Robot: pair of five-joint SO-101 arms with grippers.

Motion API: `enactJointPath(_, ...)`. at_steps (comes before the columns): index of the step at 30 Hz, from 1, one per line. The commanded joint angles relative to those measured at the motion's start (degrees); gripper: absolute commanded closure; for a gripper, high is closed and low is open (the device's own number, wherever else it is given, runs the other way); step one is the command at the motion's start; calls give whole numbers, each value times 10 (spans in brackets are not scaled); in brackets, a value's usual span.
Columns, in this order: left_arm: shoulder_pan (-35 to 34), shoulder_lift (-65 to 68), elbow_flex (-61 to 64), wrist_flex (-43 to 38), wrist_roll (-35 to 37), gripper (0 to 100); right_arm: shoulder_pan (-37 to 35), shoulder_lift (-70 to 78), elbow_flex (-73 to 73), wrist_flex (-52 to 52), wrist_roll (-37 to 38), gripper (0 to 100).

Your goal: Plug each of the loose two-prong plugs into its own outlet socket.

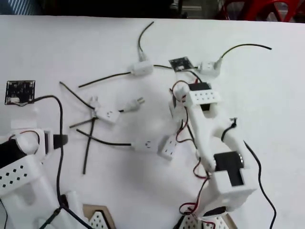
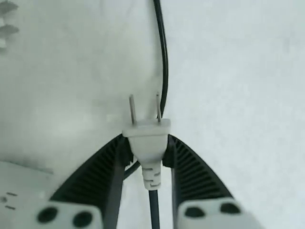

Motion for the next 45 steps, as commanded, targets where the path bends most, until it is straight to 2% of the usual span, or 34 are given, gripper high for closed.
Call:
enactJointPath(1,0,-12,11,-29,-2,665,0,-118,-29,51,-78,981)
enactJointPath(9,0,-12,14,-26,1,665,-7,-225,-25,7,-421,981)
enactJointPath(14,0,-12,14,-26,21,665,-2,-227,-21,-32,-585,981)
enactJointPath(19,0,-11,14,-27,23,665,7,-228,20,-64,-684,947)
enactJointPath(23,0,-11,14,-29,23,665,12,-234,48,-59,-680,749)
enactJointPath(25,0,-11,14,-29,23,665,14,-241,51,-36,-646,652)
enactJointPath(27,0,-11,14,-29,23,665,16,-249,51,-6,-600,599)
enactJointPath(32,0,-11,15,-30,24,665,17,-266,50,54,-535,591)
enactJointPath(35,0,-11,21,-31,24,665,38,-263,50,77,-458,591)
enactJointPath(40,0,-11,72,-70,24,665,80,-262,52,87,-236,591)
enactJointPath(43,0,-11,100,-95,23,665,80,-262,54,105,-31,601)
enactJointPath(45,0,-11,112,-105,23,665,73,-257,54,122,106,646)
